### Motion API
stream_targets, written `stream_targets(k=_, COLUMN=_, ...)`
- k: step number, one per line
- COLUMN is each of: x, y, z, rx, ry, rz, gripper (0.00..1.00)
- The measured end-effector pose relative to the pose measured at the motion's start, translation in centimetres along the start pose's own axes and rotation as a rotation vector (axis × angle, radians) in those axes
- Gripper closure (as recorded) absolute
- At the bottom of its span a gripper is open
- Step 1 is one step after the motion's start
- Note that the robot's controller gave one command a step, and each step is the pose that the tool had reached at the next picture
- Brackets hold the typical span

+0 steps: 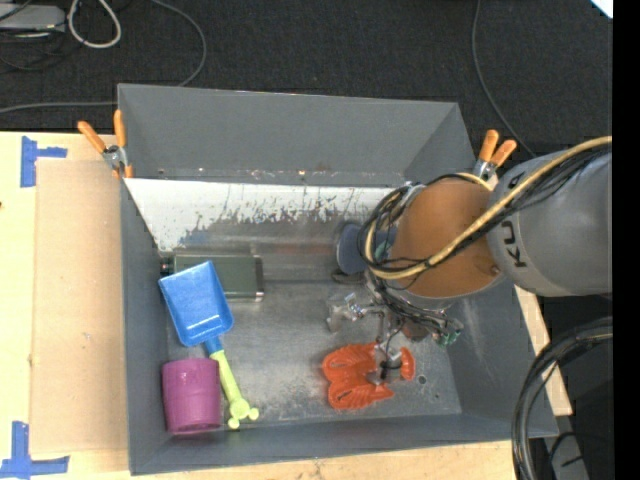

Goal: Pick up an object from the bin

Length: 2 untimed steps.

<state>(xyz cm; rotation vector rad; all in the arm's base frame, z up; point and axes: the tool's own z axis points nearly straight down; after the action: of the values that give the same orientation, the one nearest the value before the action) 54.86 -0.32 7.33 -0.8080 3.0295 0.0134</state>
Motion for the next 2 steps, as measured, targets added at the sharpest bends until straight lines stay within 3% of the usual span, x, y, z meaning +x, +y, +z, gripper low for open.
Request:
stream_targets(k=1, x=5.2, y=3.2, z=0.2, rx=0.001, ry=-0.002, rz=0.136, gripper=0.00)
stream_targets(k=2, x=2.0, y=0.3, z=0.2, rx=-0.001, ry=-0.003, rz=0.005, gripper=1.00)
